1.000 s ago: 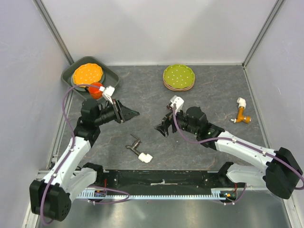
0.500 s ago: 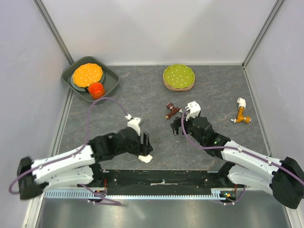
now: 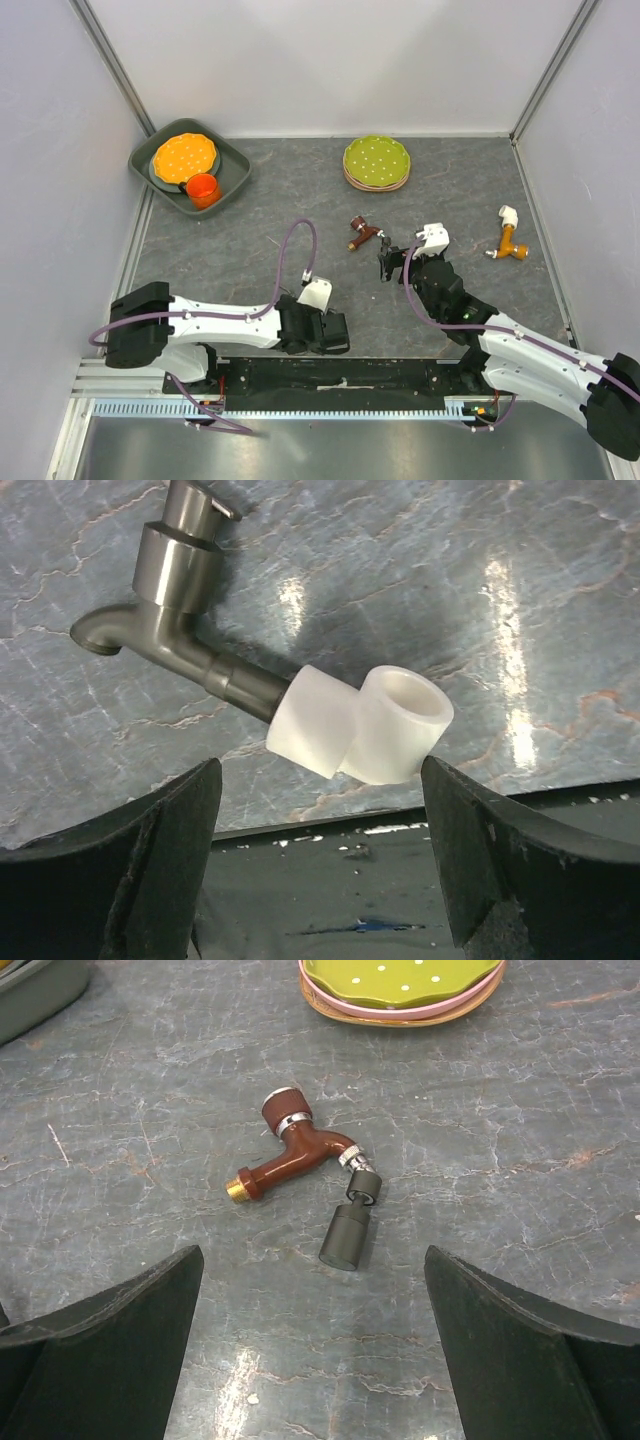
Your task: Install the water faucets
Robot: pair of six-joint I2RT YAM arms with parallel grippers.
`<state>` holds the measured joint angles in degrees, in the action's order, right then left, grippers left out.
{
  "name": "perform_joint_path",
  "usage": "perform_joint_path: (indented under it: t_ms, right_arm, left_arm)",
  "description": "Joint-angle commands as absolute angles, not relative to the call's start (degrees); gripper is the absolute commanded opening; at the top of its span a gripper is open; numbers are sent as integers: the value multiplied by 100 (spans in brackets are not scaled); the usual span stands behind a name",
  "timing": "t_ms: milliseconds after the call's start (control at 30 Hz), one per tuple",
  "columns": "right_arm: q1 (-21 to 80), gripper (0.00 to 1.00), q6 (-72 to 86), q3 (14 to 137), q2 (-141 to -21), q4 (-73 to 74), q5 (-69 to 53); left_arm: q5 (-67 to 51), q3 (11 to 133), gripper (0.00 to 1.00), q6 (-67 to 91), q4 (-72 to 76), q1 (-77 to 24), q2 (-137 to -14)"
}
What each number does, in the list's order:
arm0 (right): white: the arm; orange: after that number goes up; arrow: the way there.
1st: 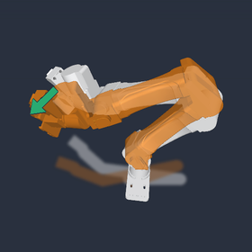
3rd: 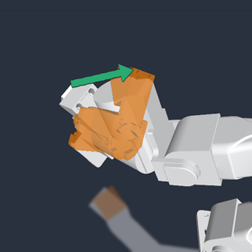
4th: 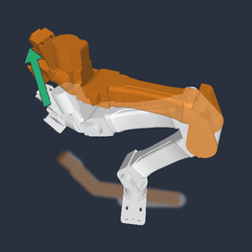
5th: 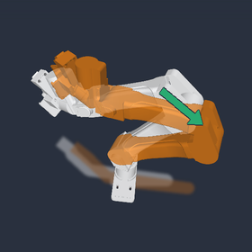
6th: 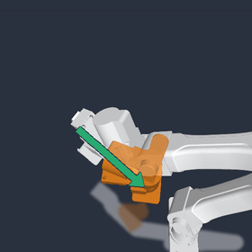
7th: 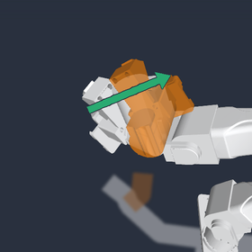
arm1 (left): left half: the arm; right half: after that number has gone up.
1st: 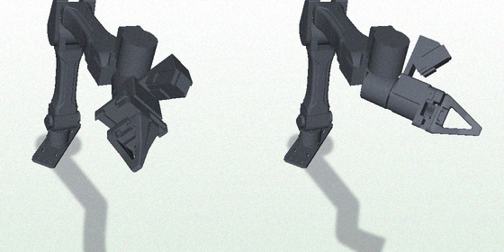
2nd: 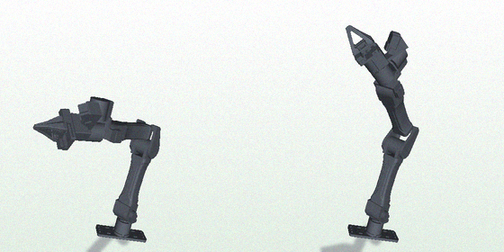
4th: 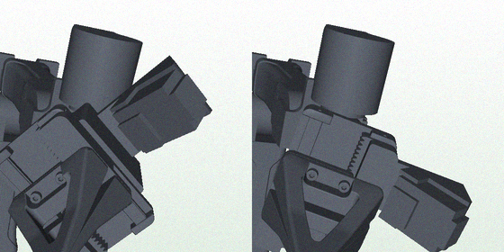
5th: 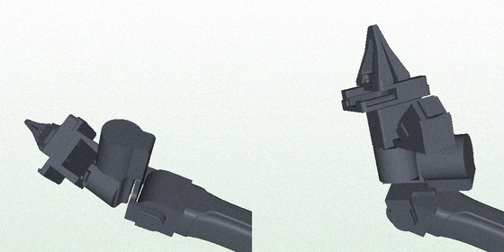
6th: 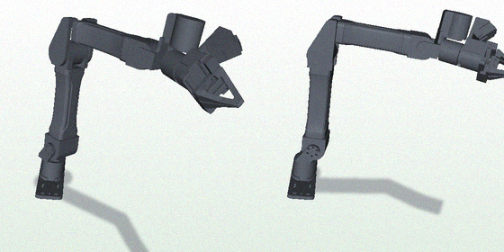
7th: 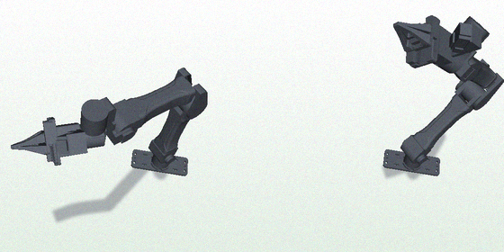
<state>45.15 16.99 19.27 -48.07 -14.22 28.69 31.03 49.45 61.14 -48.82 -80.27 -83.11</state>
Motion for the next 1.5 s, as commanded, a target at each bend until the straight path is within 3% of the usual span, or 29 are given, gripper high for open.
perform_joint_path:
  t_ms: [0, 333, 700, 833, 1200, 1467]
  right_arm:
    - [4500, 98, 1767, 1907, -4843, -1696, 3032]
    - [4500, 98, 1723, 1881, -4904, -1758, 3006]
    - [4500, 98, 1740, 1898, -4930, -1749, 2901]
    - [4509, 98, 1749, 1898, -4966, -1767, 2857]
    - [4509, 98, 1740, 1890, -4869, -1731, 2839]
    - [4509, 98, 1740, 1890, -4869, -1723, 2848]
  left_arm:
    - [3805, 4747, 86, 6662, -5054, -7998, -8165]
    - [3270, 3262, 85, 5723, -3253, -6120, -6918]
    - [2513, 3349, 89, 5827, -3427, -6003, -5907]
    - [2672, 3288, 93, 6257, -3621, -5688, -5959]
    - [2338, 2874, 92, 6082, -2532, -4667, -6301]
    - [2004, 2778, 82, 6029, -2426, -4658, -6566]
